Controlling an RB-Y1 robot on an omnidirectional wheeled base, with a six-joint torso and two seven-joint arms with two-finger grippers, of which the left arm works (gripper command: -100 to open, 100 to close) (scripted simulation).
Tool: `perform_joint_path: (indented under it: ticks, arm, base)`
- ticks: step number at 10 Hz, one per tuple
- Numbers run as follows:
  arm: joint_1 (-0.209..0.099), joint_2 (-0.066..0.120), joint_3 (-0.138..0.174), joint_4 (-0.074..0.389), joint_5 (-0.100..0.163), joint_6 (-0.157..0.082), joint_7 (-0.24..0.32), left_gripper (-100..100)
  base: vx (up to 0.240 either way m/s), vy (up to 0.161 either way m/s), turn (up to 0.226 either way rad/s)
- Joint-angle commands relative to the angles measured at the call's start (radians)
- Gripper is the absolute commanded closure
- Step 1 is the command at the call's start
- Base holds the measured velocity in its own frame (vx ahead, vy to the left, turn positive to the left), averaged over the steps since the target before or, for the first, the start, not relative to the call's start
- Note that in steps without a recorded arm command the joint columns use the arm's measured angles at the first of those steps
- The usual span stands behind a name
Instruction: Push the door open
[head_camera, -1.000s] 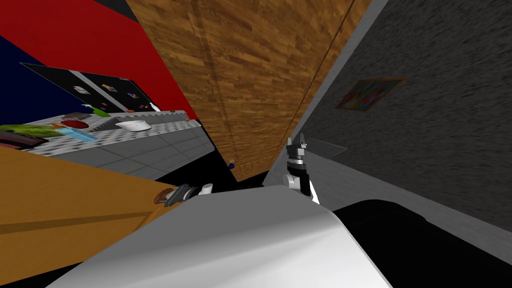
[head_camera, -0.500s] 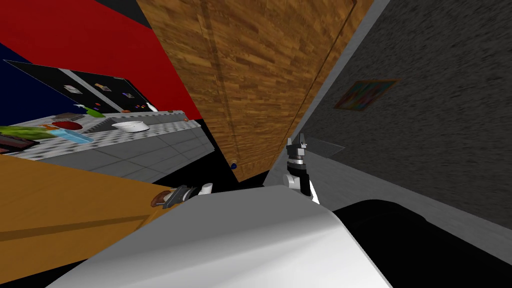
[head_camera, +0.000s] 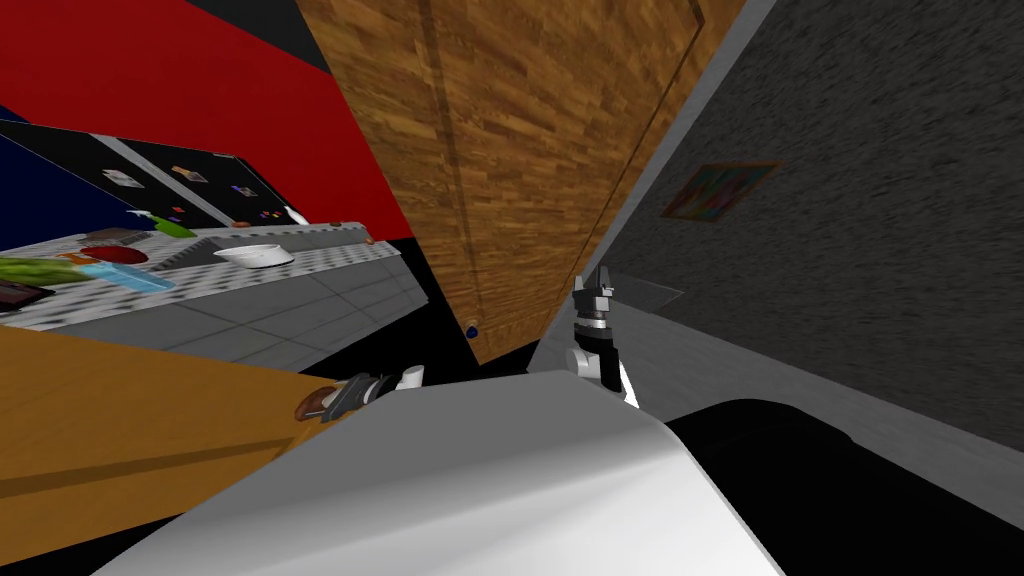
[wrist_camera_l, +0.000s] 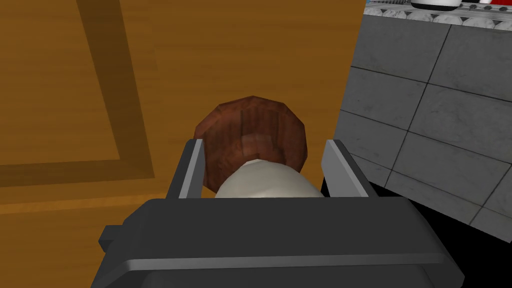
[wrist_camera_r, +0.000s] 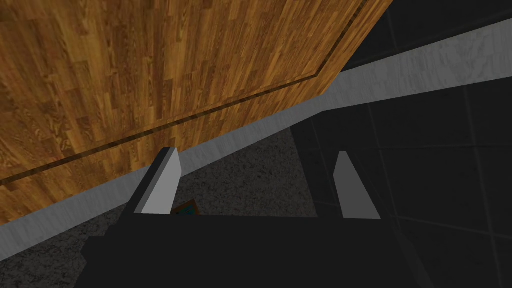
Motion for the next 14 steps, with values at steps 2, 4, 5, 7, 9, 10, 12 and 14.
perform_joint_path:
  ticks: [2,4,5,7,9,10,12,14]
  arm:
    - [0.000,-0.002,0.027,-0.002,0.013,-0.042,-0.011,100]
    - [-0.016,-0.010,0.052,0.010,0.032,-0.074,-0.022,100]
    - [-0.021,-0.013,0.061,0.014,0.038,-0.085,-0.026,100]
    - [-0.036,-0.023,0.085,0.026,0.055,-0.116,-0.036,100]
    - [-0.045,-0.031,0.101,0.033,0.066,-0.137,-0.043,100]
    - [-0.054,-0.040,0.115,0.040,0.076,-0.155,-0.049,100]
    - [-0.071,-0.059,0.142,0.053,0.095,-0.190,-0.061,100]
    - [-0.088,-0.083,0.170,0.066,0.115,-0.225,-0.072,100]
  base:
    - [-0.010,0.062,-0.046]
    - [0.000,0.129,-0.102]
    - [-0.003,0.135,-0.058]
    - [-0.015,0.134,-0.071]
    - [0.001,0.156,-0.076]
    - [0.008,0.121,-0.054]
    - [0.011,0.163,-0.088]
    - [0.016,0.192,-0.074]
